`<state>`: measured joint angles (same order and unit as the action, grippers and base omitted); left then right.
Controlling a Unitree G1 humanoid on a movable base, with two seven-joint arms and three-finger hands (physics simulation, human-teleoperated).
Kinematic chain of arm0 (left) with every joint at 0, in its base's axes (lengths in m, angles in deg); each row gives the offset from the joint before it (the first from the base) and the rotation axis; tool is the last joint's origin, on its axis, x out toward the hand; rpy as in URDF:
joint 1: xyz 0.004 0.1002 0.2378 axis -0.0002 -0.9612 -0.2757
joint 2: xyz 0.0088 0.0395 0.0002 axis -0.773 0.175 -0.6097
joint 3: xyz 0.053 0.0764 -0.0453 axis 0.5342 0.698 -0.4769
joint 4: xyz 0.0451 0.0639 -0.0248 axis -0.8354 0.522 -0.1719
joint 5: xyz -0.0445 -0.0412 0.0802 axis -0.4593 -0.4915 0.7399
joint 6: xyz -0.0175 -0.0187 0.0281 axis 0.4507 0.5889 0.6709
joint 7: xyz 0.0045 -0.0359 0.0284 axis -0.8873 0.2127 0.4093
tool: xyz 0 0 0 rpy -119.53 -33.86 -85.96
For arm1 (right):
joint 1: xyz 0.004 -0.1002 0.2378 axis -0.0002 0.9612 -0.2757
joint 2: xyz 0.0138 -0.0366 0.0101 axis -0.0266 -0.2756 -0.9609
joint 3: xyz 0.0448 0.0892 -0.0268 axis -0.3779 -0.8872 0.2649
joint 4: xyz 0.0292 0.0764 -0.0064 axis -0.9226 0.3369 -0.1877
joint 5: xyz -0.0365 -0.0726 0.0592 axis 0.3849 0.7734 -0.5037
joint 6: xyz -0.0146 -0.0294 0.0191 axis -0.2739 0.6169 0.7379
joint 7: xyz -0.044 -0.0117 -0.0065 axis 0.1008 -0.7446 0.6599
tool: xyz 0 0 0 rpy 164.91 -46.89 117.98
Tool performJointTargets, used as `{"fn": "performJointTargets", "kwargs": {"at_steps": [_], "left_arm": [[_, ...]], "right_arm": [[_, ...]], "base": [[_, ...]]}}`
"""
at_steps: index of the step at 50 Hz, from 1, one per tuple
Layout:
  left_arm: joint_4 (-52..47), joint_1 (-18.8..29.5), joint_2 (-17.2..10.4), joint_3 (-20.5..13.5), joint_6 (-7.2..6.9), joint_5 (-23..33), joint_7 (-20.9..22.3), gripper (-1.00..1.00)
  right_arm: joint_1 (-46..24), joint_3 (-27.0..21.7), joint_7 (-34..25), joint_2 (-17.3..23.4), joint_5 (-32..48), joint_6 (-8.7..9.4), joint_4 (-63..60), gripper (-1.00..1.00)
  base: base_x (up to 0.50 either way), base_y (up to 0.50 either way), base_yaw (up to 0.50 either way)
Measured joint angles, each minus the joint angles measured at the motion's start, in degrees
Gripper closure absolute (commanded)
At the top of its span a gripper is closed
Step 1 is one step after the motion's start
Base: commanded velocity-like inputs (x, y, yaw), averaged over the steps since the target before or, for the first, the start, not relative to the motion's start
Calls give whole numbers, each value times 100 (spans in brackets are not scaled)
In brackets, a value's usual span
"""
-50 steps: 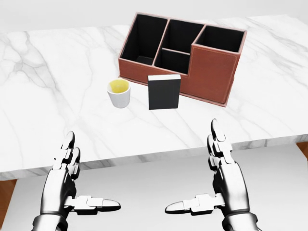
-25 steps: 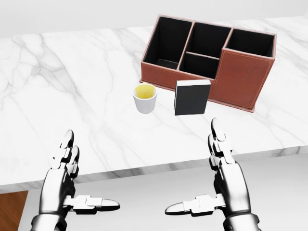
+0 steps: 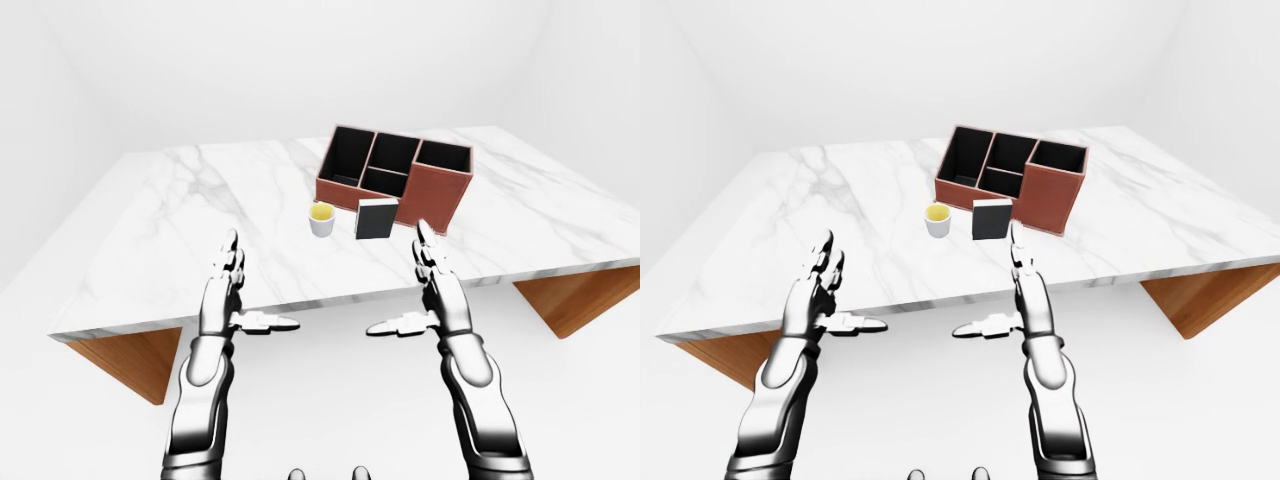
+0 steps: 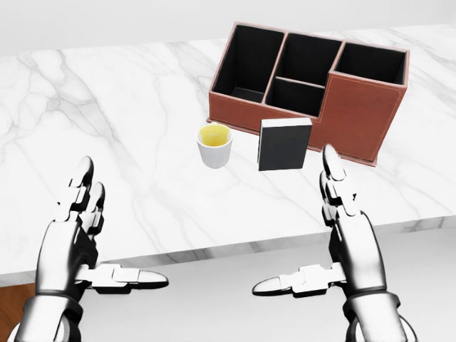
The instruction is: Pick up the book and place it in the caddy.
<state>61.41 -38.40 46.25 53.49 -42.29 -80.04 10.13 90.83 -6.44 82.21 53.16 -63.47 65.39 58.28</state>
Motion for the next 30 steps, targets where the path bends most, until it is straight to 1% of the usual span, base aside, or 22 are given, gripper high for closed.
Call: {"fn": "performJointTargets", "kwargs": {"at_steps": [17, 30], "left_arm": [[-998, 518, -207, -254, 0, -30, 82, -100], [-1675, 785, -332, -418, 0, -52, 80, -100]], "right_arm": [[-631, -331, -120, 177, 105, 0, -516, -100], [-835, -442, -269, 269, 226, 0, -1072, -100]], "base": [[0, 0, 0], [0, 0, 0]]}}
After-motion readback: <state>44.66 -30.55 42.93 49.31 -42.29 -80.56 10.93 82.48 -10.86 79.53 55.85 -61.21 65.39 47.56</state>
